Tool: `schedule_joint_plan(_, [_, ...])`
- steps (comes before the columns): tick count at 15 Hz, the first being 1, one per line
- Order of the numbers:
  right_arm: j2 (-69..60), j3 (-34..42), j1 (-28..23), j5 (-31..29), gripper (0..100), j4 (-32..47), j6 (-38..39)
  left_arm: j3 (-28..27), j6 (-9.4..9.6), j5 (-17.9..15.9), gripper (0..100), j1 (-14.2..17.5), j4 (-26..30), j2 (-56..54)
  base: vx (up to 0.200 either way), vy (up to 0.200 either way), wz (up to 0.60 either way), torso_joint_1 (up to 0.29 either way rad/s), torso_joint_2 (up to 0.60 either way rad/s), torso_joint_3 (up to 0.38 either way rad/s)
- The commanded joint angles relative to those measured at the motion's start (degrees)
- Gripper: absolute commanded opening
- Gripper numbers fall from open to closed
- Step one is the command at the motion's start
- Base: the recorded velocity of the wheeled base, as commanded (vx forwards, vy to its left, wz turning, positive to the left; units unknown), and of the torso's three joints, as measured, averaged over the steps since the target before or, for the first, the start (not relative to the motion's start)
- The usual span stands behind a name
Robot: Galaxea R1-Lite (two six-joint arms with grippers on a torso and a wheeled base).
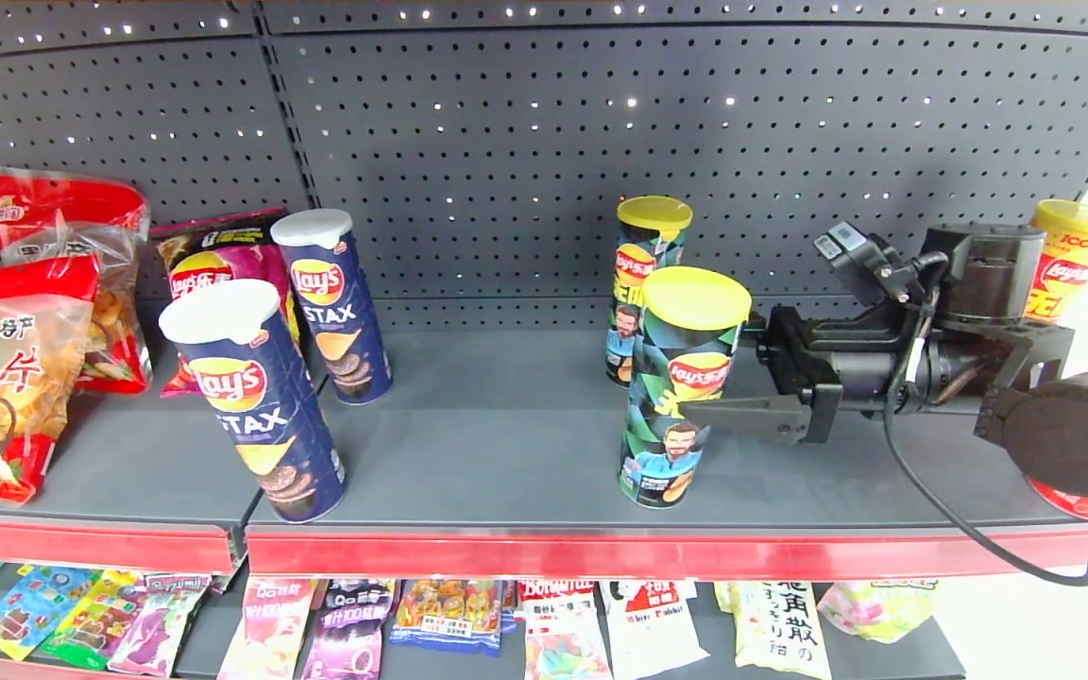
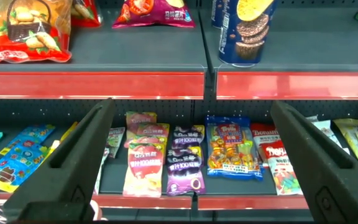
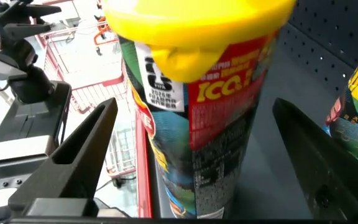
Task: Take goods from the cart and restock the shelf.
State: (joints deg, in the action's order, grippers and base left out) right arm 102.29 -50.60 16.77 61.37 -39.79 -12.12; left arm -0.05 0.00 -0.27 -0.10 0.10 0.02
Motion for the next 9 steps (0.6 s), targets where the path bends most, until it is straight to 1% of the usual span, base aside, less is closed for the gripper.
schedule_joint_plan(1, [0.0, -0.2, 0.5, 0.0, 100, 0.0, 0.0, 0.0, 0.00, 0.0, 100, 0.0, 0.0, 0.0, 0.000, 0.000, 0.00, 0.000, 0.00, 0.000])
schedule_joint_plan(4, [0.3, -0.6, 2.2, -0.4, 100, 0.0, 0.0, 0.0, 0.00, 0.0, 100, 0.0, 0.0, 0.0, 0.000, 0.000, 0.00, 0.000, 0.00, 0.000])
schedule_joint_plan(6, [1.0, -1.0, 2.8, -2.1, 100, -0.2, -0.1, 0.0, 0.00, 0.0, 100, 0.0, 0.0, 0.0, 0.000, 0.000, 0.00, 0.000, 0.00, 0.000])
schedule_joint_plan(9, [0.6, -0.1, 3.4, -2.3, 100, -0.2, -0.5, 0.0, 0.00, 0.0, 100, 0.0, 0.0, 0.0, 0.000, 0.000, 0.00, 0.000, 0.00, 0.000])
